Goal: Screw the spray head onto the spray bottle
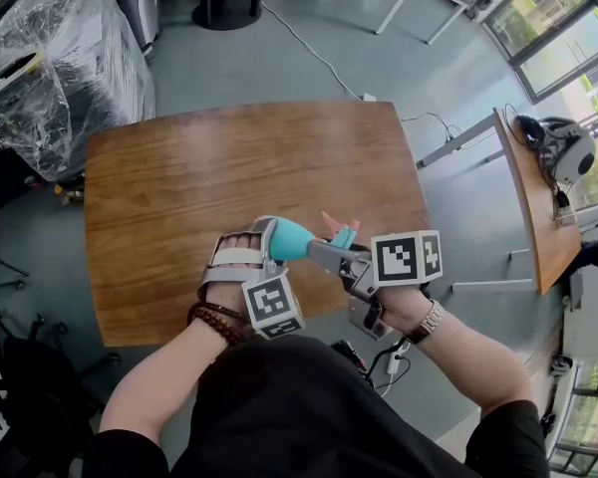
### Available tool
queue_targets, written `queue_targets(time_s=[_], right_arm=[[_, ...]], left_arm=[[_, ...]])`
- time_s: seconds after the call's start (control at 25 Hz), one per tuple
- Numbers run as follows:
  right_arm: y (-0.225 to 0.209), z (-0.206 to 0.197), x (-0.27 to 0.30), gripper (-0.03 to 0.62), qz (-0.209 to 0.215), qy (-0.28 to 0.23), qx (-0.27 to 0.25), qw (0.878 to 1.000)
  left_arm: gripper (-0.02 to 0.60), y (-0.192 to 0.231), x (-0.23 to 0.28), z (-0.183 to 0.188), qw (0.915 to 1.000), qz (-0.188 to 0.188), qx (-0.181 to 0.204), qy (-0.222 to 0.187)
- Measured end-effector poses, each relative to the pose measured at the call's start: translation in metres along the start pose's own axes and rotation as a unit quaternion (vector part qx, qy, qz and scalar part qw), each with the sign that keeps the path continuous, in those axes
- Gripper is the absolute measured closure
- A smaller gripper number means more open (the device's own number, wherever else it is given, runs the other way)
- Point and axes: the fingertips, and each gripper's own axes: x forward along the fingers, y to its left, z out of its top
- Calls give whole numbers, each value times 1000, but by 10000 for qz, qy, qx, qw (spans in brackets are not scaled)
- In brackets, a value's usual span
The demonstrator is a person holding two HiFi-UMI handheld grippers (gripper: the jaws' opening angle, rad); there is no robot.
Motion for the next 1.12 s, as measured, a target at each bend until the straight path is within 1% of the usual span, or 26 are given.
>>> queue_targets(time_s=[0.08, 0.12, 0.2, 0.28, 0.36, 0.48, 0.56, 0.72, 0.84, 0.92, 1.0, 1.12], right_arm=[[2, 1, -2, 413, -46, 27, -245, 9997], [4, 2, -3, 403, -61, 31, -344, 9994], [6, 4, -6, 373, -66, 36, -518, 9986], [9, 6, -10, 351, -55, 50, -749, 9972], [13, 6, -17, 331, -49, 97, -1046, 9945], [17, -1, -32, 312, -40, 337, -1481, 9884], [18, -5, -41, 310, -50, 476, -1751, 9834], [25, -4, -47, 310, -89, 586, -2206, 9736], [33, -5, -47, 310, -169, 644, -2689, 9609], [37, -7, -44, 310, -266, 679, -3060, 9492], [40, -11, -41, 310, -352, 771, -3454, 9346], [48, -24, -40, 310, -346, 1047, -4005, 9096]], left_arm=[[199, -7, -1, 5, 9995, -204, -201, -136], [198, -11, -1, 7, 9987, -323, -337, -220], [198, -18, -1, 11, 9958, -551, -607, -399], [198, -20, -1, 12, 9934, -667, -778, -521], [198, -18, -3, 12, 9916, -702, -899, -612], [198, -11, -5, 11, 9898, -668, -1010, -748], [198, -5, -6, 11, 9890, -635, -1036, -840], [198, -1, -7, 12, 9883, -610, -1008, -965], [196, -7, -8, 17, 9864, -758, -1011, -1047], [196, -11, -9, 21, 9844, -819, -1083, -1118], [196, -11, -11, 24, 9822, -833, -1201, -1181], [196, -6, -13, 25, 9773, -808, -1413, -1357]])
